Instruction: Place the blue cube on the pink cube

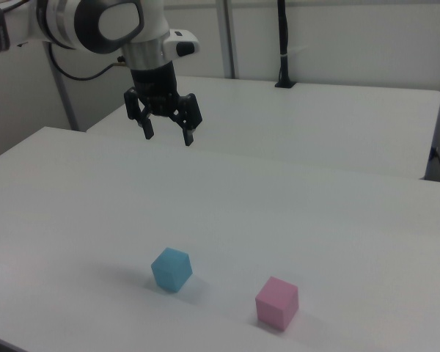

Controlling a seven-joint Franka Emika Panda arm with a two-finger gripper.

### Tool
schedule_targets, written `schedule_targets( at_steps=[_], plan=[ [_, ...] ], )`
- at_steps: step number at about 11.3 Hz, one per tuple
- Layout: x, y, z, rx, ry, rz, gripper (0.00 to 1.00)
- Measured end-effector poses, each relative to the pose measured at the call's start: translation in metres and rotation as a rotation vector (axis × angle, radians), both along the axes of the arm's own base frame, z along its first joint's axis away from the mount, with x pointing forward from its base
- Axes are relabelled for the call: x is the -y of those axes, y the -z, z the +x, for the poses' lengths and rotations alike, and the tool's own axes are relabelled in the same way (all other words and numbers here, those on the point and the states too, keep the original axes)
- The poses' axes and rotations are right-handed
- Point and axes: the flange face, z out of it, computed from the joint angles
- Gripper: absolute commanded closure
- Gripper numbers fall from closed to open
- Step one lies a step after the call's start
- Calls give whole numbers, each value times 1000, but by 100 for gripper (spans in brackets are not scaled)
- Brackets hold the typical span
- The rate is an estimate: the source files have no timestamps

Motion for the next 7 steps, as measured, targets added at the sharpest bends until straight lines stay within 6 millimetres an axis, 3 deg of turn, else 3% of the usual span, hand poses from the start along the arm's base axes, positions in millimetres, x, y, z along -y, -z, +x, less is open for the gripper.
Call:
schedule_targets(
  at_steps=[7],
  plan=[
    [0,-17,-4,8,0,-1,0]
  ],
)
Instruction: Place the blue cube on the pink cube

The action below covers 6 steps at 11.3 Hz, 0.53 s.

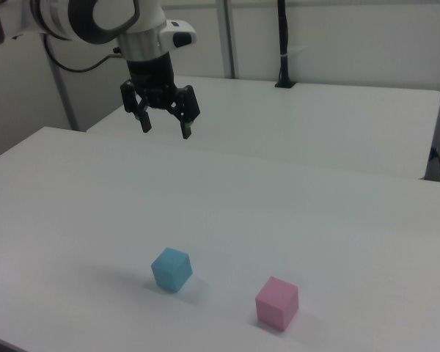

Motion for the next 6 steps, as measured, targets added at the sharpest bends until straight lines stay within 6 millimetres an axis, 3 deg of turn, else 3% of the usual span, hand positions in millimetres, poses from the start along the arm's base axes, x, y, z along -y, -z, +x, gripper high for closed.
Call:
schedule_targets(
  at_steps=[6],
  plan=[
    [-5,0,0,-7,-8,1,0]
  ],
)
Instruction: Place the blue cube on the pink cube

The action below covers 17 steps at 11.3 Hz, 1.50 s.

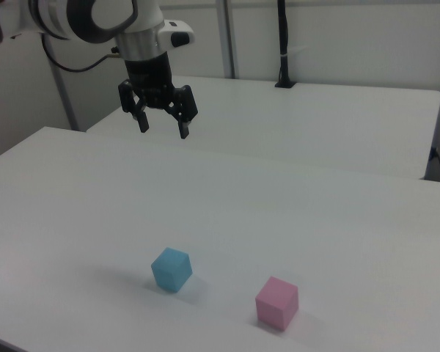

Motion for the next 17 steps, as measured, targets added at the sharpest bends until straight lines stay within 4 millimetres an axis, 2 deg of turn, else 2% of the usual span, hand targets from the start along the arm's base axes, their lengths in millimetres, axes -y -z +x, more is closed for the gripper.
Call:
schedule_targets(
  at_steps=[5,7,11,14,16,17],
  plan=[
    [-5,6,-8,-74,-8,12,0],
    [-12,6,-6,-74,-22,12,0],
    [-14,2,-13,-96,-1,17,0],
    [-23,-9,-41,-143,-8,30,0],
    [-38,4,-62,-180,-33,34,0],
    [-44,21,-76,-210,-43,39,0]
  ],
)
